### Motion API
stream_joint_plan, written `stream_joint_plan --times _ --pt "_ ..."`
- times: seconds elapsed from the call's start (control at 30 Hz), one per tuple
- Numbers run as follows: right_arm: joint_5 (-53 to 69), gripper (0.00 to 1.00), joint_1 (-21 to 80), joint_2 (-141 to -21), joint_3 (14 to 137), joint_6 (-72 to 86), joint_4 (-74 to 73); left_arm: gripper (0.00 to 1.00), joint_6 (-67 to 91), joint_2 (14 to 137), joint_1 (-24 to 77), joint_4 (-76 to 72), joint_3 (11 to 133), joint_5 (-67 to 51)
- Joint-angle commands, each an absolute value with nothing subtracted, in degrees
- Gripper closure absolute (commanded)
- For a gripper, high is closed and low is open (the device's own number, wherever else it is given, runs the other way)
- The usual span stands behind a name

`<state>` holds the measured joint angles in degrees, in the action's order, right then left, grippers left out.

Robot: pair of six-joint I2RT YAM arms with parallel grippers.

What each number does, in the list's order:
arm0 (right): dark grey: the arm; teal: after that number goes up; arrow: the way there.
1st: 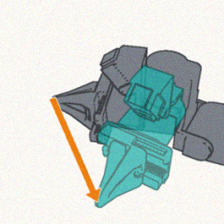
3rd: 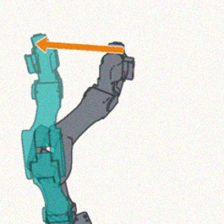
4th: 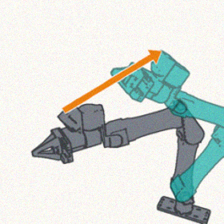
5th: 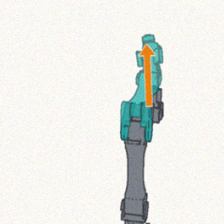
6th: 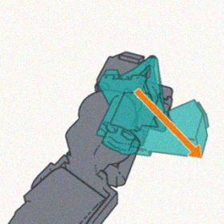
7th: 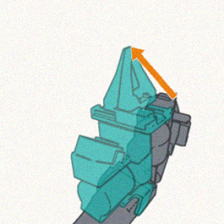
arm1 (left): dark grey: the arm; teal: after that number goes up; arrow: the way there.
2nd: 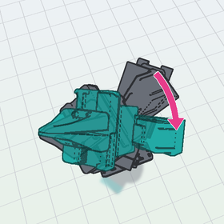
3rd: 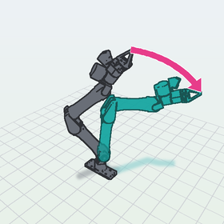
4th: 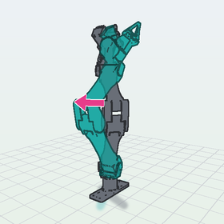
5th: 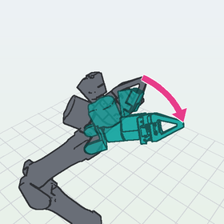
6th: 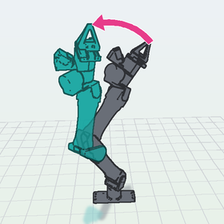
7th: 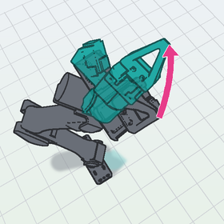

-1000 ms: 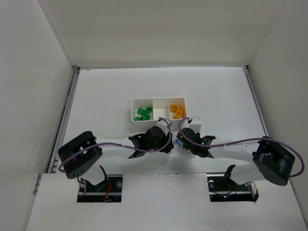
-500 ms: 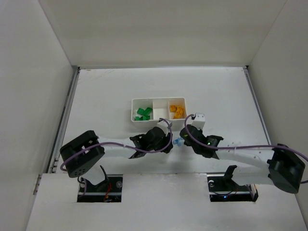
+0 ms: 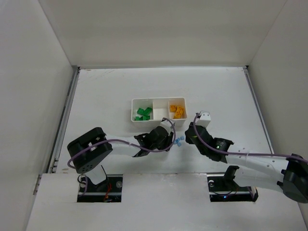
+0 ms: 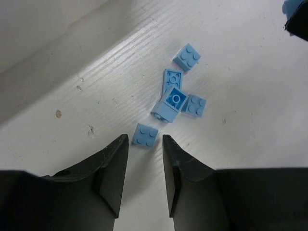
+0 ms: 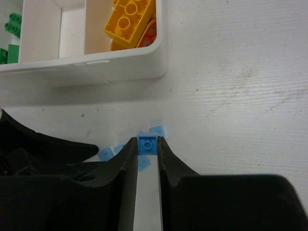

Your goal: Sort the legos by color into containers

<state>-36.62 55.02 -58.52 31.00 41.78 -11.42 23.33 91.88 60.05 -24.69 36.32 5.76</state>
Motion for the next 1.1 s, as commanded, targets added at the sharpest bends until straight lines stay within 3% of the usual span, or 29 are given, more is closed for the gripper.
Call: stream_joint_plan --times 0.0,0.33,0.57,0.9,1.07 --pt "-36.2 0.81 54.1 -58.4 31.3 40.2 -7.2 0.7 20.8 93.2 60.6 -23.8 38.1 6.7" --pt "-32.3 0.8 49.8 -56.5 32.5 34.6 0.9 0.88 19.9 91.5 61.7 -23.1 37.0 13.3" --pt "-24.1 0.79 45.7 -61.6 36.7 31.8 8.5 0.89 22.1 78.3 59.4 -22.2 32.1 14.1" --pt "-17.6 0.78 45.1 -83.2 51.7 28.7 15.1 0.87 28.3 59.0 54.1 -15.5 28.0 14.2" --pt "-17.6 0.64 44.7 -91.3 57.6 28.0 16.1 0.87 28.9 54.7 52.2 -12.6 28.2 14.6"
